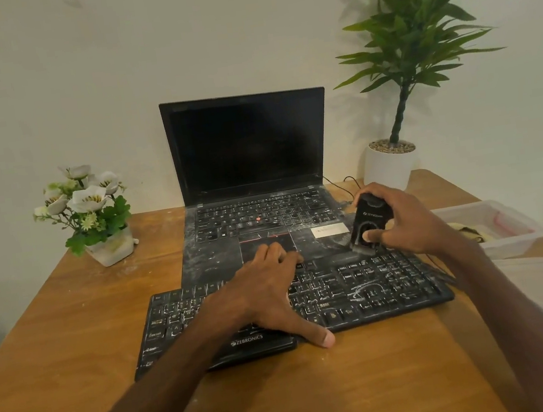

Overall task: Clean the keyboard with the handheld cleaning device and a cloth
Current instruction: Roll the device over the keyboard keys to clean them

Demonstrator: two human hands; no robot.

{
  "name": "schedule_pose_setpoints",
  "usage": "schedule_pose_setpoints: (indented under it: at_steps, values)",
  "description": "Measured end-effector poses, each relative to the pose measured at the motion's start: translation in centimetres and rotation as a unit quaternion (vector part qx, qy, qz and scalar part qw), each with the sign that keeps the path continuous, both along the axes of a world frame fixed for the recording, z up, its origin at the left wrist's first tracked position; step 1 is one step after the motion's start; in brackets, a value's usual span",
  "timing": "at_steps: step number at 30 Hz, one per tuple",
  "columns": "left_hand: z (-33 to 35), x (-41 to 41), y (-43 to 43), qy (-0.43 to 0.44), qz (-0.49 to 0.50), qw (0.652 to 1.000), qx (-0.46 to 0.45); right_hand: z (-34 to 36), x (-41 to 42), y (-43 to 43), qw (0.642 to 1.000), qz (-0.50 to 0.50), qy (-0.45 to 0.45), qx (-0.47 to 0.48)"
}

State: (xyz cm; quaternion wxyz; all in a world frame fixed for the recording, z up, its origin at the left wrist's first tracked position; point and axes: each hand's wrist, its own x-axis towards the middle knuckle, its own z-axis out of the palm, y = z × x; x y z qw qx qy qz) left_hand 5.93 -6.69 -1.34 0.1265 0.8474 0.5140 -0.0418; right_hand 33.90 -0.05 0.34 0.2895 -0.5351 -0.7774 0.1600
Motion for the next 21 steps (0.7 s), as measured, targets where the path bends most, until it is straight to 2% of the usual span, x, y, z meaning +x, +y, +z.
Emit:
schedule_pose_setpoints:
  at_steps: [3,6,8,13,18,21]
  values:
    - [0.1,0.1,-0.1,0.002,-0.001,1.000,-0.002,0.2,0.0,-0.3,0.999,-0.019,0.021,0.035]
    - [0.1,0.1,-0.1,0.004,0.001,1.000,-0.005,0.8,0.2,-0.6,0.997,0.010,0.069,-0.018]
    - [0.2,0.1,-0.1,0.004,0.002,1.000,-0.005,0.9,0.1,-0.6,0.998,0.036,0.042,-0.039]
    - [0.3,0.1,-0.2,0.003,0.002,1.000,-0.009,-0.3,-0.6,-0.1,0.999,-0.019,0.028,0.005]
    - [0.2,-0.2,-0.1,0.004,0.001,1.000,-0.010,1.3,0.5,-1.0,0.996,-0.045,0.054,0.062]
    - [0.0,-0.2,0.0,0.001,0.000,1.000,-0.013,2.1,1.2,-1.3,0.996,-0.041,0.068,0.046]
